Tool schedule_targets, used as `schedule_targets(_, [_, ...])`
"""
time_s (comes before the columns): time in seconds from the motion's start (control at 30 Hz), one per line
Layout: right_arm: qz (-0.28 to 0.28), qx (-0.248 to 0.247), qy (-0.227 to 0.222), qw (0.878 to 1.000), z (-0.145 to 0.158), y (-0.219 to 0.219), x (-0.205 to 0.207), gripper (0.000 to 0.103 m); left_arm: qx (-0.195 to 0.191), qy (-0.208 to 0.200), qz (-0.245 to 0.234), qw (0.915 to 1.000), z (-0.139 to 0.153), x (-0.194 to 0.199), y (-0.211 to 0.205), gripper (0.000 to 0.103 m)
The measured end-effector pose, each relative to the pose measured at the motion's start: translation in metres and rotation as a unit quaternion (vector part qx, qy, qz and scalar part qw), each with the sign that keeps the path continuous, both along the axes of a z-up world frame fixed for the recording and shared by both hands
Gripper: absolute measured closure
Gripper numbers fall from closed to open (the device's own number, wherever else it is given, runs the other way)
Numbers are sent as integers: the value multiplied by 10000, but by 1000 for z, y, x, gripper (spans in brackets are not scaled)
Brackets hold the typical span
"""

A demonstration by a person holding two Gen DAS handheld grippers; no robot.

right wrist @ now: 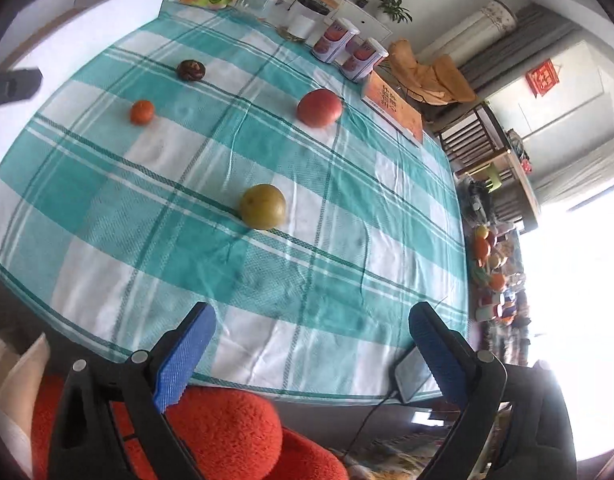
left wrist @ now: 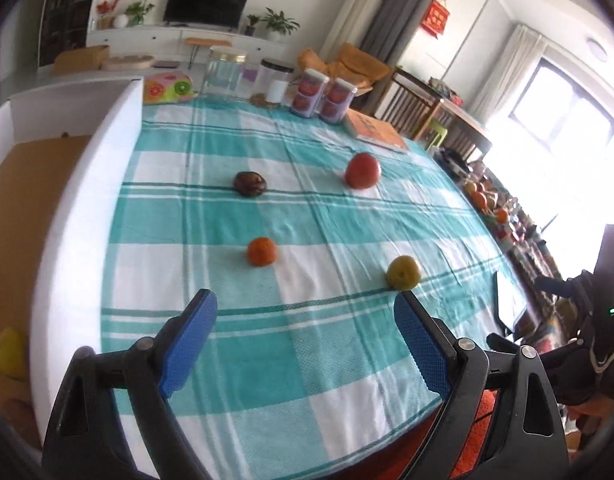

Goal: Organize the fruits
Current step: 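Move both tools back over the table toward the tangerine and grapefruit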

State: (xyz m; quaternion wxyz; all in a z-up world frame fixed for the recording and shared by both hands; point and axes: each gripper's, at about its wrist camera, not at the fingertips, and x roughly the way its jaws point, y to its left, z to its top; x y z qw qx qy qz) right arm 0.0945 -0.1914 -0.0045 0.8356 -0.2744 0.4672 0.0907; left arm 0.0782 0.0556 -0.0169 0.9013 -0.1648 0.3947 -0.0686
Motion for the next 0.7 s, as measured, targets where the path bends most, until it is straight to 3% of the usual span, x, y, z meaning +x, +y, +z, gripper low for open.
schedule_targets(0.07, [-245,1196,134,9924,-13,-10,-3,5,237,52,-12,9997,-17,10,-13,11])
schedule_targets(0.13, [-521,1790,-84,9824,-34,-9,-1,5,550,150,14,9984,-36,19,-20,11])
schedule_targets(0.3, [-1048,2277,-414,9672,-77,12,-3,5,1207,404,97,9918,-74,33,-21,11])
schedule_targets(0.47, [-1205,2564,-879,9550,-67,-2,-13,5,1578,332,205,9867,-90,38,-16,11])
schedule_targets(0.7, [-1341,2758,-921,9473,-67,-12,-10,4,1697,443,161,9844,-104,41,-22,10])
